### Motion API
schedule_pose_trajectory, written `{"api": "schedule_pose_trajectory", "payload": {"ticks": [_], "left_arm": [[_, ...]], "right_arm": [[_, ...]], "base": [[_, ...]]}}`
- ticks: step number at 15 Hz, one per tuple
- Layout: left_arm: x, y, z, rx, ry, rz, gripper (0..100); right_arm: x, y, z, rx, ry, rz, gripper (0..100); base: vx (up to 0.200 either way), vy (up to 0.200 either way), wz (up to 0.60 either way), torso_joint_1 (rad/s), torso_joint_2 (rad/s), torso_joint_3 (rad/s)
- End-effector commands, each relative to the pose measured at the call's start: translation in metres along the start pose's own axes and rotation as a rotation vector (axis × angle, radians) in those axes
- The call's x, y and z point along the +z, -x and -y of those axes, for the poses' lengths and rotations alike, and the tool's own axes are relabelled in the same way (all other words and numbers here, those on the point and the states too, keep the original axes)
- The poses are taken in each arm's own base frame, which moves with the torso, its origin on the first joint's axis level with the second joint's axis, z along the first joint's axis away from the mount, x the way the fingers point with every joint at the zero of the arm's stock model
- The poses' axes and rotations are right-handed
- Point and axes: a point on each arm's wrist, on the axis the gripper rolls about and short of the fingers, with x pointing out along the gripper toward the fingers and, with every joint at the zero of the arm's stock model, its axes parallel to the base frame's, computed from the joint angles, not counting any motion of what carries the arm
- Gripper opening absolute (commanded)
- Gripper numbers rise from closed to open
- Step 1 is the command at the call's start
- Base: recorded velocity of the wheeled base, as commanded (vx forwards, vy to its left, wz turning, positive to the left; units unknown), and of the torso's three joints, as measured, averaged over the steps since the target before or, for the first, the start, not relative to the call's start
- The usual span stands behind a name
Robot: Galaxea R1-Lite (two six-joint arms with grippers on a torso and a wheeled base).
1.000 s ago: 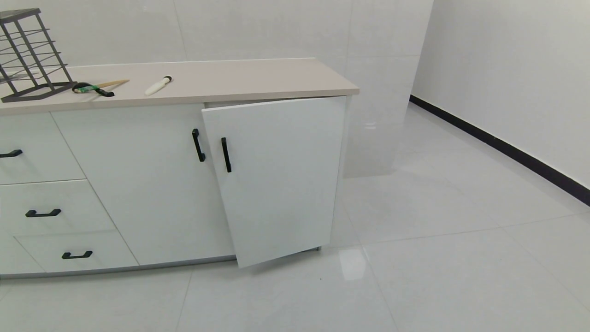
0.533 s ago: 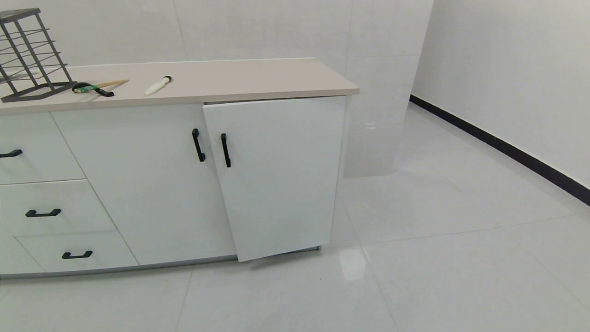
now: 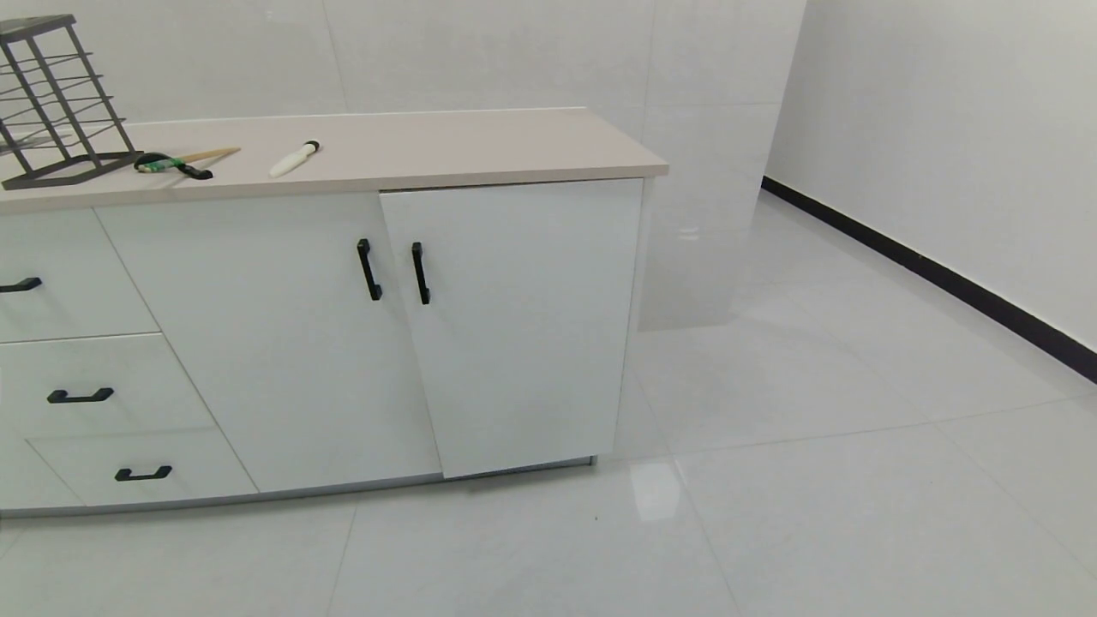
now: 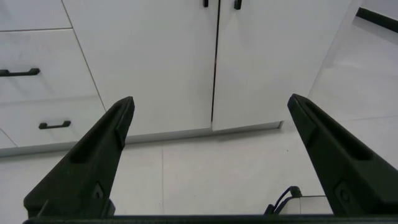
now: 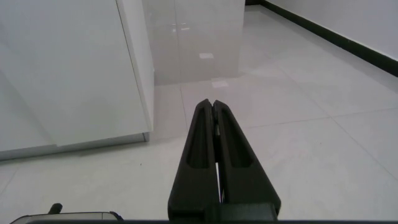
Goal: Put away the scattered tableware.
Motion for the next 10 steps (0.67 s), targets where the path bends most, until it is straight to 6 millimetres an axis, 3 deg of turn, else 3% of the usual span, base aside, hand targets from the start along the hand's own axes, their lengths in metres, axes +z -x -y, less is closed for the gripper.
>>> {"api": "schedule_pose_trajectory", "payload": {"ticks": [1, 7, 9, 10], "left_arm": [[0.0, 0.0, 0.0, 0.0, -0.001, 0.0, 100], [0.0, 0.0, 0.0, 0.0, -0.001, 0.0, 100], [0.0, 0.0, 0.0, 0.0, -0.001, 0.0, 100], [0.0001, 0.0, 0.0, 0.0, -0.001, 0.002, 100]], "right_arm": [[0.0, -0.0002, 0.0, 0.001, 0.0, -0.002, 0], [0.0, -0.0002, 0.0, 0.001, 0.0, -0.002, 0], [0.0, -0.0002, 0.0, -0.001, 0.0, -0.002, 0], [0.0, -0.0002, 0.0, 0.001, 0.002, -0.002, 0]], "base": [[0.2, 0.0, 0.0, 0.002, 0.0, 0.002], [0.2, 0.0, 0.0, 0.002, 0.0, 0.002], [0.0, 0.2, 0.0, 0.0, 0.0, 0.0], [0.0, 0.2, 0.6, 0.002, 0.0, 0.007]]}}
